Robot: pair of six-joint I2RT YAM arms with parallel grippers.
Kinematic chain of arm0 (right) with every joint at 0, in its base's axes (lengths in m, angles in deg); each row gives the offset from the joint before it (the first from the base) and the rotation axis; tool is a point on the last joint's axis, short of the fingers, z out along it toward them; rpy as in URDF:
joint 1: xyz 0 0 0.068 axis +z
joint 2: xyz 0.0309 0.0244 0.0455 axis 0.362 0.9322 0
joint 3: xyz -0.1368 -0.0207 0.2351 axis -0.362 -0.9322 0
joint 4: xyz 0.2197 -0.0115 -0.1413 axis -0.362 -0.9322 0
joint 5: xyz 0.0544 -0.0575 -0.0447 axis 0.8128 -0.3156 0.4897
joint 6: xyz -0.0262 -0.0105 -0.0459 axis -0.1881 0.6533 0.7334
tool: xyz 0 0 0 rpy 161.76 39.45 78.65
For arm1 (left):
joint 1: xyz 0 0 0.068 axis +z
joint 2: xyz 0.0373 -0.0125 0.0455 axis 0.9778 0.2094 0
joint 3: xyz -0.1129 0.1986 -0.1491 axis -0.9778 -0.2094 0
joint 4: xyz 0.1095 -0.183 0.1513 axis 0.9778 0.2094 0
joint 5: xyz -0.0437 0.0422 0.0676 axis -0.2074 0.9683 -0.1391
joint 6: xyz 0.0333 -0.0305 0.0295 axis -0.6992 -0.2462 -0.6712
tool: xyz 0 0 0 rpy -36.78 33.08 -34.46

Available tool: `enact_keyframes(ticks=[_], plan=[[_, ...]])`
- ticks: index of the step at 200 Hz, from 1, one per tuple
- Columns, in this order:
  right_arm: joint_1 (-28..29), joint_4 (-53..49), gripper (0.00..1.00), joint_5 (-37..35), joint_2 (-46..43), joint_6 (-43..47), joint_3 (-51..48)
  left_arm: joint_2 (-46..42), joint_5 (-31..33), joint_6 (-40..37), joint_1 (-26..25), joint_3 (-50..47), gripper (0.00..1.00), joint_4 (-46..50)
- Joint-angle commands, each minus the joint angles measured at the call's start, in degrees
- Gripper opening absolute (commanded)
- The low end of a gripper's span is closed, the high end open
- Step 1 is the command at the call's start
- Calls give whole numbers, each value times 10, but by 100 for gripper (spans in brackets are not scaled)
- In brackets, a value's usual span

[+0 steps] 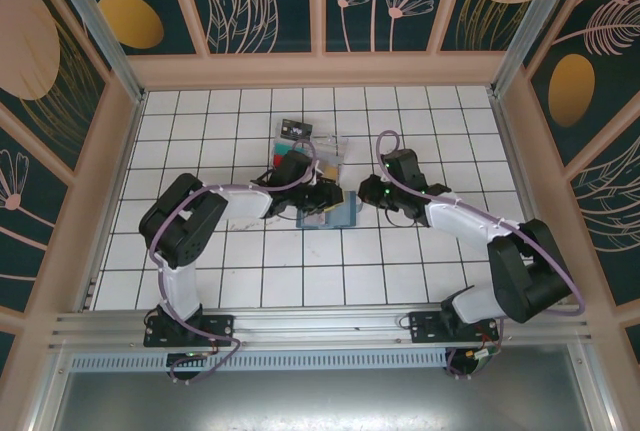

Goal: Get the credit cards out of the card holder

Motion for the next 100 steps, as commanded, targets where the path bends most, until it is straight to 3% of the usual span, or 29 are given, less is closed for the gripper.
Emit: enact_keyframes(ticks=[1,47,100], plan=[[3,29,12,38,13,-7,3,-21,14,-28,-1,13,22,41],[44,4,12,56,79,26,70,-90,83,-70,16,-5,19,139],[57,16,13,135,168,13,130,-178,118,-57,71,-86,21,144]])
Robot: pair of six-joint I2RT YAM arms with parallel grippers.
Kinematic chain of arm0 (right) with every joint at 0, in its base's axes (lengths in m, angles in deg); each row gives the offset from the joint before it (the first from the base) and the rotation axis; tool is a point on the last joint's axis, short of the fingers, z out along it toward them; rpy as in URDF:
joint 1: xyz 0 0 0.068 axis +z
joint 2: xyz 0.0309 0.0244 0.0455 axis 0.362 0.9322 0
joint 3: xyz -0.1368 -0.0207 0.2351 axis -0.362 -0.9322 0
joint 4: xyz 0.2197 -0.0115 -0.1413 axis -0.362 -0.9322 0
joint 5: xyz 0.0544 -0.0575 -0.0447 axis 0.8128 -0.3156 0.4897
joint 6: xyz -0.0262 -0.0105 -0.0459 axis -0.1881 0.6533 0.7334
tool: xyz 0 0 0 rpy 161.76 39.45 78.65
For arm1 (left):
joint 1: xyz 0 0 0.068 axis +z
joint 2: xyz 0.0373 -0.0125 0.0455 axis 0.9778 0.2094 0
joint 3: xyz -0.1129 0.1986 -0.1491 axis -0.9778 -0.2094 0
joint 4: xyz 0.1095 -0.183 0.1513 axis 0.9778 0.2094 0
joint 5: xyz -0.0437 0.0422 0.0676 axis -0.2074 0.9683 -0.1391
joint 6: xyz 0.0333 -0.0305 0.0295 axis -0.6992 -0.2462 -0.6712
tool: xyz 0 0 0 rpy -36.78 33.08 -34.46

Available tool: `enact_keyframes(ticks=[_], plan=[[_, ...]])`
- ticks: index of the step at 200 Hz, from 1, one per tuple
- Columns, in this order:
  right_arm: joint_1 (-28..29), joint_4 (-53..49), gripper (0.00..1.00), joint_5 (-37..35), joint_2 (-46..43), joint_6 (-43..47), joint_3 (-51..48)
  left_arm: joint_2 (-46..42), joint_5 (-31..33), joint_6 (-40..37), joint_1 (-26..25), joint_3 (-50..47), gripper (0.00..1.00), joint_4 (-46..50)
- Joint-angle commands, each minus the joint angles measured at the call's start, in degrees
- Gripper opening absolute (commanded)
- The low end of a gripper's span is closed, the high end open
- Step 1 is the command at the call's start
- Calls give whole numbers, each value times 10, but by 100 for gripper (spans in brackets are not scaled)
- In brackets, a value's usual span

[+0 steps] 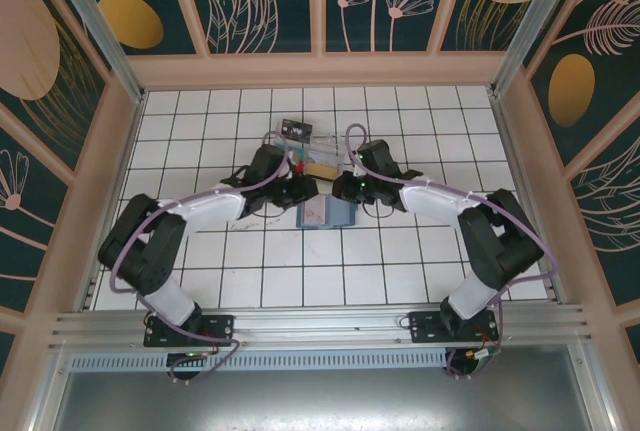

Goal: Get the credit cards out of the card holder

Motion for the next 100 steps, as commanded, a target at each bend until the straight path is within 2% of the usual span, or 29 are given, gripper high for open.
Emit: enact_keyframes(ticks=[1,18,34,69,100], plan=[[5,10,13,58,29,-9,20,-16,32,-6,16,-23,21,27],[13,-1,14,38,37,-15,33,-9,44,0,17,-25,22,34],[19,-26,18,16,47,-12,49,3,23,7,17,-27,23,14],[21,-50,23,29,81,-15,56,35,-9,14,16,-20,23,-7],[21,-48,24,41,92,-28,51,71,-7,9,15,-11,21,1]])
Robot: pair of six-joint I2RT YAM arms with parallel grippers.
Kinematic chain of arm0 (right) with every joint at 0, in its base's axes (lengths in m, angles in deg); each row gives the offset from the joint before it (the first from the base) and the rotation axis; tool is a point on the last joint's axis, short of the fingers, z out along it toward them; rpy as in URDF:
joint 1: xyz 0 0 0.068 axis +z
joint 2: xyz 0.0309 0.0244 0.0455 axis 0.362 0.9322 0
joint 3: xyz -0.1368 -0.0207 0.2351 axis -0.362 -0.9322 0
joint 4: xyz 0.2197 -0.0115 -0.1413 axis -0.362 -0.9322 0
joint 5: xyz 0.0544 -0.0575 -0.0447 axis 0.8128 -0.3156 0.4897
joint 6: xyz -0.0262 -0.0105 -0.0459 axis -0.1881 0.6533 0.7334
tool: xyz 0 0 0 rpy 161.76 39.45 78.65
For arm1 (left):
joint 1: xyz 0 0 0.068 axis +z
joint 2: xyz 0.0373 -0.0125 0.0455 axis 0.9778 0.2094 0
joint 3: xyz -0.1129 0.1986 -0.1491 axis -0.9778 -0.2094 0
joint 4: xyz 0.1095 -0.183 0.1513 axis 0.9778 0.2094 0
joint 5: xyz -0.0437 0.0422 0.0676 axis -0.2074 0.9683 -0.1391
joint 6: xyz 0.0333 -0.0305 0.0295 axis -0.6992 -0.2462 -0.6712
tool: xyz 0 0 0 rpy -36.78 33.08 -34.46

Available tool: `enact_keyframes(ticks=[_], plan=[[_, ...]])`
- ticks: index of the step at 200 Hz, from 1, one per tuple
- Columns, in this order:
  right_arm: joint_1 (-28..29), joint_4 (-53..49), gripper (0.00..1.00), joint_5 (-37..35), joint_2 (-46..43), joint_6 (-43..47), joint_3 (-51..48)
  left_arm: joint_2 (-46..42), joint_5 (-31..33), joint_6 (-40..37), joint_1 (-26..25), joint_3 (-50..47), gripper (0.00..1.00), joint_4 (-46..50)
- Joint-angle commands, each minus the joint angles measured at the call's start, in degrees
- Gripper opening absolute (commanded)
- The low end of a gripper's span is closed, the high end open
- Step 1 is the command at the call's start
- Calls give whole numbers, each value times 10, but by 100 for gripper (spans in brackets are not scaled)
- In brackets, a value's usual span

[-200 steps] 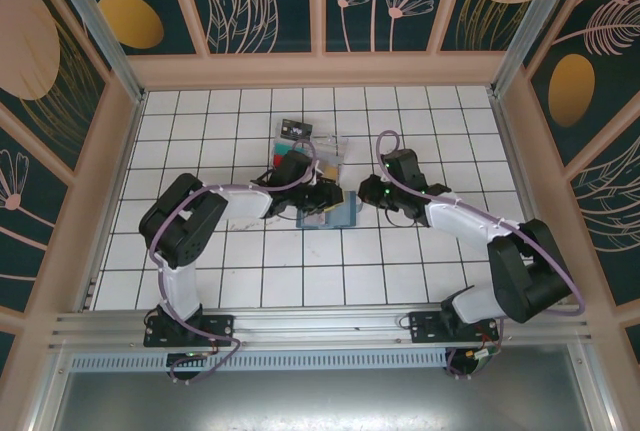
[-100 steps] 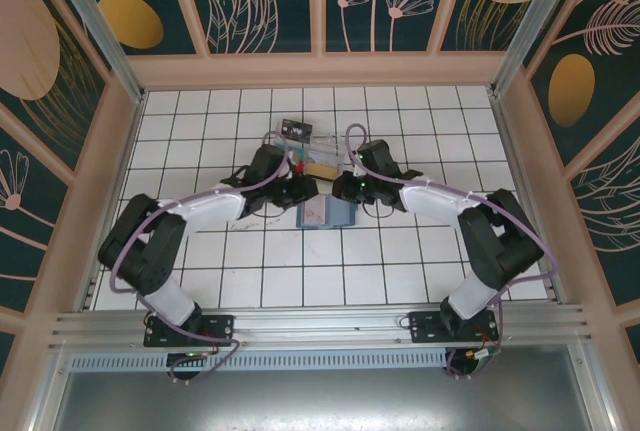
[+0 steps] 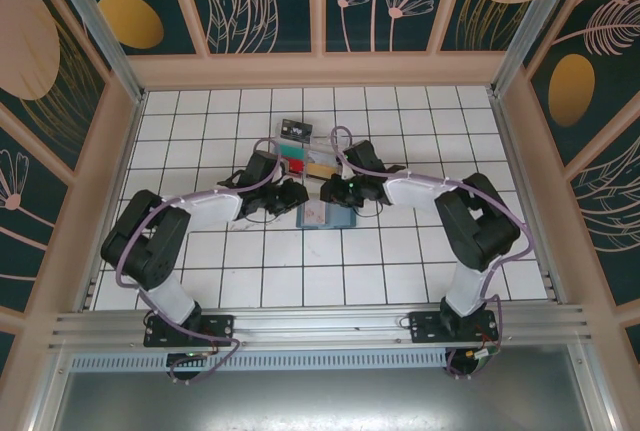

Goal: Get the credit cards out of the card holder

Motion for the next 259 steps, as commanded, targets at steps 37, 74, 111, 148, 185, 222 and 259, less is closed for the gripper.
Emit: enact_keyframes(ticks=[37,74,111,148,185,222,259], plan=[[3,-28,24,13,24,-16,3,55,-9,8,-4,6,17,-7],[-2,-25,23,11,30,-12,-4,63,3,7,-4,-1,14,3],[-8,-16,22,10,32,-6,-17,63,21,4,-4,-12,13,23],[-11,3,21,30,38,1,-28,60,23,7,-4,-21,13,24],[-14,45,20,71,45,4,-39,60,16,9,-4,-24,13,19],[-17,68,14,88,43,2,-47,58,17,10,-5,-28,13,18],[-30,93,3,95,22,-6,-72,55,20,12,-5,-31,14,21]])
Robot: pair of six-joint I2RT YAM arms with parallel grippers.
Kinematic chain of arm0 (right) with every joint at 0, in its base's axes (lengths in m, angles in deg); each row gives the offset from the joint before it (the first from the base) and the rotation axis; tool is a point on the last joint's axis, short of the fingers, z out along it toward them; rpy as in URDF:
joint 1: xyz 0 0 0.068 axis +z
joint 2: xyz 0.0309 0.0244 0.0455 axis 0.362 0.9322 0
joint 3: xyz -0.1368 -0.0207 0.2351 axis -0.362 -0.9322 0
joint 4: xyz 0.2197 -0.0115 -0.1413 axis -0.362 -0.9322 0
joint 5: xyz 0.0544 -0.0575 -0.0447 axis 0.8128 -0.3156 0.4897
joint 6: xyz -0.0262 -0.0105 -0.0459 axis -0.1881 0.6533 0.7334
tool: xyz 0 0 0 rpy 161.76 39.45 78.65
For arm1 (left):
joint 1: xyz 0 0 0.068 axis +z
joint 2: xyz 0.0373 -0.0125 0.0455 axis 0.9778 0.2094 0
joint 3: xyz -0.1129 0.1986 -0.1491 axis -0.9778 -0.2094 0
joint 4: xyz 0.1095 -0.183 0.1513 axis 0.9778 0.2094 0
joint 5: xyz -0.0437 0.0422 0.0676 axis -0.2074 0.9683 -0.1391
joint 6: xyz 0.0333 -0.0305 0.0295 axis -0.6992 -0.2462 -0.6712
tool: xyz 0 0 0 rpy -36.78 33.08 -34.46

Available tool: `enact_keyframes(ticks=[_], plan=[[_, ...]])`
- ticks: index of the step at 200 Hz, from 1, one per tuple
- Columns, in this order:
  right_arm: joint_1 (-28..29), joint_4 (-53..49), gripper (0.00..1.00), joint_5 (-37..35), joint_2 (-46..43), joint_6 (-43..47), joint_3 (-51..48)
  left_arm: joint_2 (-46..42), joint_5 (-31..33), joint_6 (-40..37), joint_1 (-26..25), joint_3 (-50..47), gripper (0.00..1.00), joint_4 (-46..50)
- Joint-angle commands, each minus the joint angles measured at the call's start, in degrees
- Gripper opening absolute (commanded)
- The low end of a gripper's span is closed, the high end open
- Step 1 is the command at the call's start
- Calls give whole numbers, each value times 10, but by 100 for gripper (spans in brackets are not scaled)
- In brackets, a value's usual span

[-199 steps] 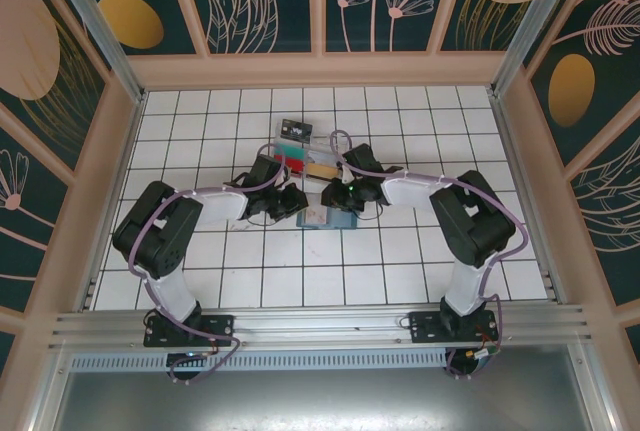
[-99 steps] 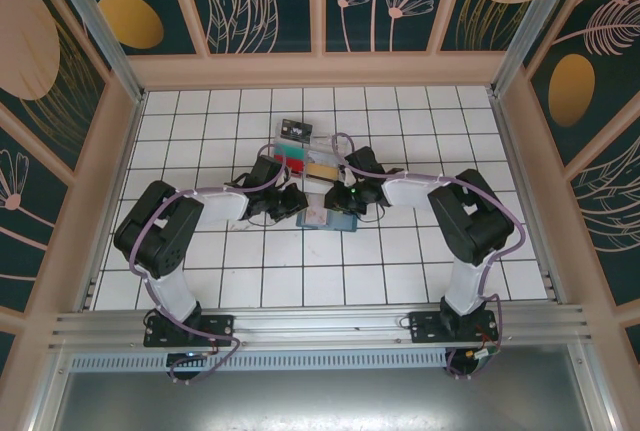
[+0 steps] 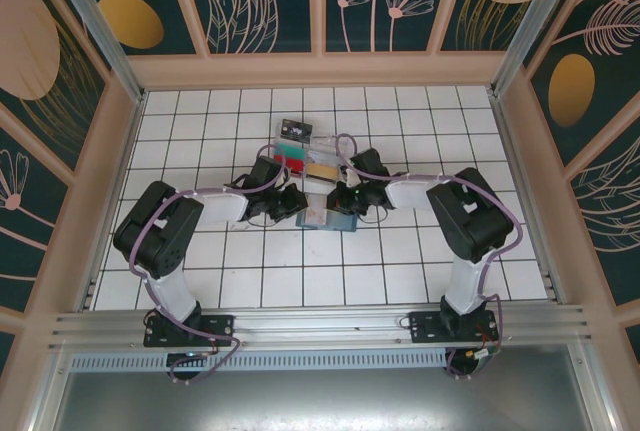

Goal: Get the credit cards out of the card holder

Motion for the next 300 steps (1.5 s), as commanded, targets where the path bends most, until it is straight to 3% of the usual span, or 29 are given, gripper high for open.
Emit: enact_keyframes(ticks=[1,95,137,163,300], plan=[[-3,23,3,21,-11,-1,-25,11,20,6,-3,-22,14,48],[-32,47,0,41,-58,4,-77,3,29,2,-3,-20,16,57],[-28,43,21,49,-42,-3,-67,6,21,-1,-3,-15,16,52],[-25,41,25,49,-24,-11,-61,9,16,-4,-3,-12,16,52],[-18,98,24,46,10,-59,-58,18,11,-5,-3,-11,16,52]])
